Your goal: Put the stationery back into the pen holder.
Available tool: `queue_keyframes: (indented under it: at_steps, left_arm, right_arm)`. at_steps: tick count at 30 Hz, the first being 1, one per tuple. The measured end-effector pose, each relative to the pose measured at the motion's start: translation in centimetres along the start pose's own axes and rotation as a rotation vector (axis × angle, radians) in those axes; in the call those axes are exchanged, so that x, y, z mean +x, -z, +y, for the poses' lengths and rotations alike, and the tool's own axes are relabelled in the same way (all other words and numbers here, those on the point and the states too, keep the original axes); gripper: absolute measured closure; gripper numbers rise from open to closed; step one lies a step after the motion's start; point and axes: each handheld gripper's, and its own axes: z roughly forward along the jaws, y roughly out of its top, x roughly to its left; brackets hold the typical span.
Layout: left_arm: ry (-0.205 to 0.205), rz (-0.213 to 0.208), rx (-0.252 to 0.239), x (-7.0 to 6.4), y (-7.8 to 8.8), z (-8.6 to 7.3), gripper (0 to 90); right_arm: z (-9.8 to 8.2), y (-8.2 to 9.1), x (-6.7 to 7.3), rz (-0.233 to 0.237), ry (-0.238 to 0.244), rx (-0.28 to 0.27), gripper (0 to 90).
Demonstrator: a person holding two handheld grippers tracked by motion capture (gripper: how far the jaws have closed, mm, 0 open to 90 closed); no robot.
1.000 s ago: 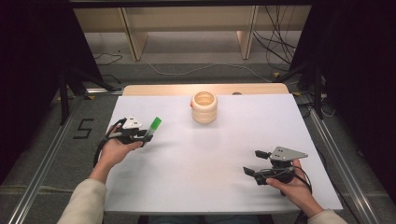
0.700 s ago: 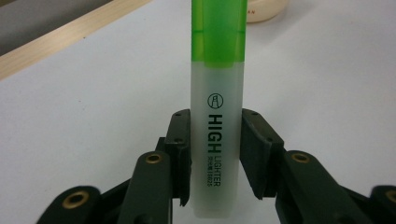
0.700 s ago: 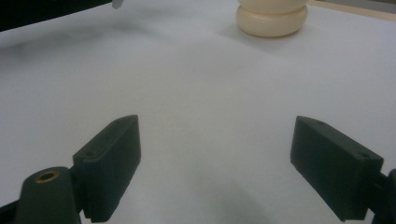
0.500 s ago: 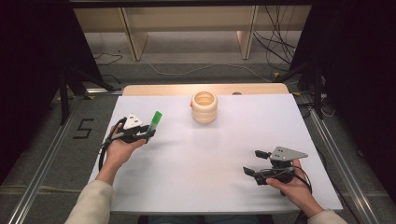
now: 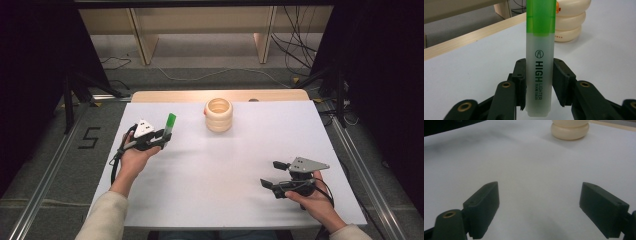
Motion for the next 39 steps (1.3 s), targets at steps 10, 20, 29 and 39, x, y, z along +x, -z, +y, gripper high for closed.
queue_keyframes:
  at_steps: [10, 20, 29, 39]
  left_arm:
    - [0.03, 0.008, -0.039, -0.3, -0.8, 0.3, 66.3]
    - [0.017, 0.012, -0.061, -0.8, -1.4, 1.4, 66.3]
    - [0.013, 0.002, -0.07, -1.3, -2.2, 2.3, 66.3]
    - [0.011, -0.015, -0.081, -2.0, -3.4, 3.5, 66.3]
  right_arm:
    - [0.0, 0.0, 0.0, 0.004, -0.001, 0.001, 17.1]
    - [0.0, 0.0, 0.0, 0.004, -0.003, -0.003, 17.1]
    - [0.0, 0.0, 0.0, 0.007, 0.0, -0.003, 17.2]
    - [0.0, 0.0, 0.1, 0.01, -0.001, -0.001, 17.1]
